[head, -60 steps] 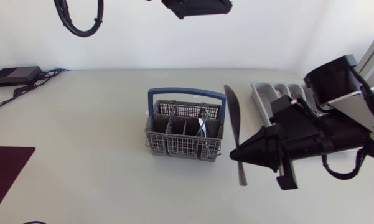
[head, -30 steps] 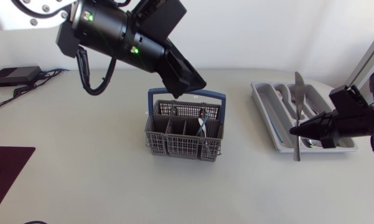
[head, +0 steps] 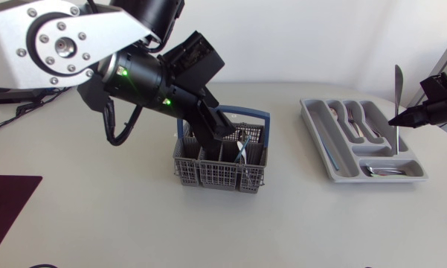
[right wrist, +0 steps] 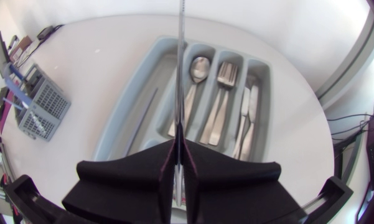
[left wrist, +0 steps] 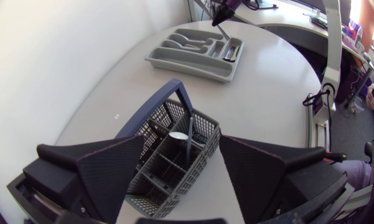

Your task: Sort the cutlery from the basket into the organizer compartments.

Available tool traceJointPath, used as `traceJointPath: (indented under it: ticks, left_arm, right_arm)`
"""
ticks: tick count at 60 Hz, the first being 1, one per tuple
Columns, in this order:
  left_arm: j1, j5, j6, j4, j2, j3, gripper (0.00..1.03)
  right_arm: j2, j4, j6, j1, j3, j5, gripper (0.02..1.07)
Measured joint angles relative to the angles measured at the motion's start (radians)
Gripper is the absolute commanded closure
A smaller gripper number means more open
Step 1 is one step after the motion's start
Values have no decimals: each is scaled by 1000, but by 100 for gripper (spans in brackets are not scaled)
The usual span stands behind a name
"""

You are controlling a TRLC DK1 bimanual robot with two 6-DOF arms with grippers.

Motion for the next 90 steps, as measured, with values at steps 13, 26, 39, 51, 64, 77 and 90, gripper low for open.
traceJointPath:
  ticks: [13, 26, 39, 51, 64, 77, 90]
  left_arm:
    - [-14, -35, 0, 25, -16, -50, 20]
    - [-31, -51, 0, 32, -34, -85, 20]
    - [-65, -60, 0, 32, -52, -85, 20]
    - [-79, -74, 0, 32, -68, -98, 20]
    - [-79, -77, 0, 32, -83, -101, 20]
    - [-79, -78, 0, 40, -87, -152, 20]
    - [-82, -81, 0, 153, -87, -241, 20]
  right_arm:
    - [217, 2, 121, -10, 264, 115, 102]
    - [306, 53, 226, 23, 339, 256, 102]
    - [352, 55, 288, 66, 380, 320, 102]
    - [425, 37, 333, 68, 443, 373, 102]
    - [506, 4, 359, 63, 512, 402, 101]
    - [530, 0, 363, 68, 515, 404, 80]
    - [518, 14, 367, 72, 492, 402, 29]
